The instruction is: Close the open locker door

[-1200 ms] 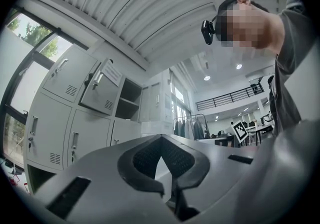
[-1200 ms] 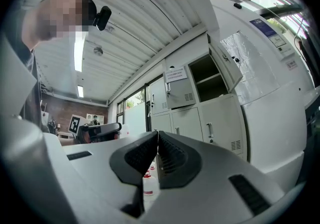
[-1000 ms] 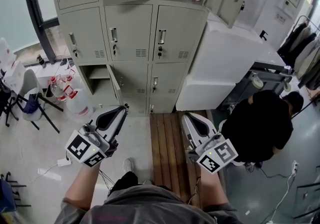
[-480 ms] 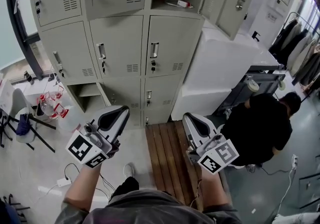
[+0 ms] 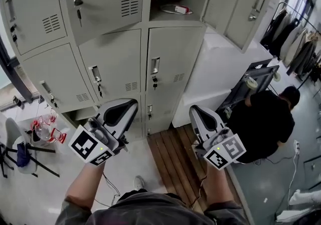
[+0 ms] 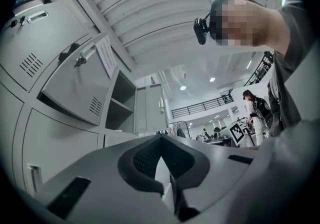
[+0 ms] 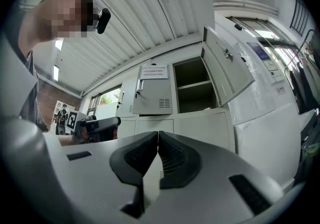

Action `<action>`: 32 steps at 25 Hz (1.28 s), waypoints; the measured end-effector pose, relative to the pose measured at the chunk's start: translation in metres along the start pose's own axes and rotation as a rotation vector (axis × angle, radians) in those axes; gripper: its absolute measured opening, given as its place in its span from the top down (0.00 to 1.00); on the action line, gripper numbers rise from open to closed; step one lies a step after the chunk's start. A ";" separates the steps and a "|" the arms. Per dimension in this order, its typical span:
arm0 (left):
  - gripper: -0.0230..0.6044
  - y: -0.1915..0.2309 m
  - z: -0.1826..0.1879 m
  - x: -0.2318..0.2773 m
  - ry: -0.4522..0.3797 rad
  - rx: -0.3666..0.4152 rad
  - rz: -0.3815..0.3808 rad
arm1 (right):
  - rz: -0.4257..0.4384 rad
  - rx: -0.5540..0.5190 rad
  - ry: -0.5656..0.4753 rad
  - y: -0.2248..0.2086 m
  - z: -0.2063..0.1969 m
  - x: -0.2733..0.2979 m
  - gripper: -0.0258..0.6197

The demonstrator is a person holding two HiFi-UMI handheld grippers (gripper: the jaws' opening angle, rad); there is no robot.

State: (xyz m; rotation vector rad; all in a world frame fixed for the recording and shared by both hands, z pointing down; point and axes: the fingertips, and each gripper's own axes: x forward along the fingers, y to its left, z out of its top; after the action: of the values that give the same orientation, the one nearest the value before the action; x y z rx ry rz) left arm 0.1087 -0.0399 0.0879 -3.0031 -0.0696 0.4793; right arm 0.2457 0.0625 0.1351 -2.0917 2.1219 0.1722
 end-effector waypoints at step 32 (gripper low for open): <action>0.94 0.044 0.040 0.183 -0.117 0.080 -0.204 | -0.187 -0.280 -0.171 -0.136 0.154 0.033 0.92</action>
State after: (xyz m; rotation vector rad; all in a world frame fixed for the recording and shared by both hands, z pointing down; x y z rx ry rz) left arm 0.2709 -0.0691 -0.0107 -2.8470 -0.3535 0.6181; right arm 0.3858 0.0575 -0.0189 -2.3156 1.8827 0.6324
